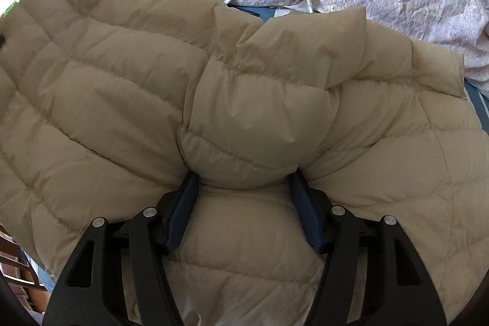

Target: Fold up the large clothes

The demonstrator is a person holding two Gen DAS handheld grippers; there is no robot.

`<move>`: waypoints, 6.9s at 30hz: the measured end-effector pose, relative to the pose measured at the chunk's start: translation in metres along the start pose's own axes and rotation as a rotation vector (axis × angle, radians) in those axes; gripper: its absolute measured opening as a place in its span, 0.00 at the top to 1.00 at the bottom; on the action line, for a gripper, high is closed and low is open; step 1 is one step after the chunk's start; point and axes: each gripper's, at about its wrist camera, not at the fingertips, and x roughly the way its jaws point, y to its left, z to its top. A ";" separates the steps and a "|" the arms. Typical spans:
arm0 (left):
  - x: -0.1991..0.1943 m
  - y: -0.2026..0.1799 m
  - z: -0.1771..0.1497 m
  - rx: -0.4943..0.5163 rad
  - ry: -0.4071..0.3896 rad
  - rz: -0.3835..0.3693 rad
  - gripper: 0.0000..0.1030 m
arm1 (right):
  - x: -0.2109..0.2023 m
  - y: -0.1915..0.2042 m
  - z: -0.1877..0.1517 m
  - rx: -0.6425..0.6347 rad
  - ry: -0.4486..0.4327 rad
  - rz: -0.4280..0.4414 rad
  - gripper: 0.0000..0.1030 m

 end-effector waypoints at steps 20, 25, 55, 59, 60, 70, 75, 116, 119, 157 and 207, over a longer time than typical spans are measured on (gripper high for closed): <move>0.044 -0.114 -0.055 0.083 0.040 0.004 0.85 | -0.030 -0.028 -0.005 0.049 -0.025 0.061 0.38; 0.049 -0.125 -0.063 0.089 0.028 0.031 0.85 | -0.053 -0.044 -0.015 0.072 -0.062 0.051 0.38; 0.135 -0.231 -0.135 0.189 0.161 0.013 0.85 | -0.104 -0.135 -0.118 0.150 -0.056 -0.031 0.39; 0.149 -0.240 -0.146 0.195 0.201 -0.005 0.85 | -0.105 -0.138 -0.121 0.160 -0.057 -0.021 0.39; 0.152 -0.242 -0.149 0.197 0.207 -0.008 0.85 | -0.105 -0.139 -0.121 0.163 -0.056 -0.019 0.39; 0.180 -0.254 -0.172 0.199 0.314 -0.055 0.85 | -0.104 -0.144 -0.129 0.212 -0.052 0.003 0.39; 0.180 -0.253 -0.176 0.182 0.357 -0.109 0.78 | -0.103 -0.152 -0.129 0.230 -0.053 0.009 0.39; 0.141 -0.171 -0.138 0.416 0.139 0.260 0.48 | -0.101 -0.161 -0.132 0.278 -0.049 -0.013 0.38; 0.148 -0.170 -0.139 0.407 0.146 0.253 0.48 | -0.101 -0.161 -0.133 0.279 -0.050 -0.013 0.38; 0.235 -0.198 -0.187 0.523 0.268 0.182 0.50 | -0.102 -0.172 -0.147 0.342 -0.052 -0.007 0.37; 0.223 -0.194 -0.187 0.507 0.241 0.166 0.49 | -0.092 -0.190 -0.050 0.256 -0.060 -0.081 0.97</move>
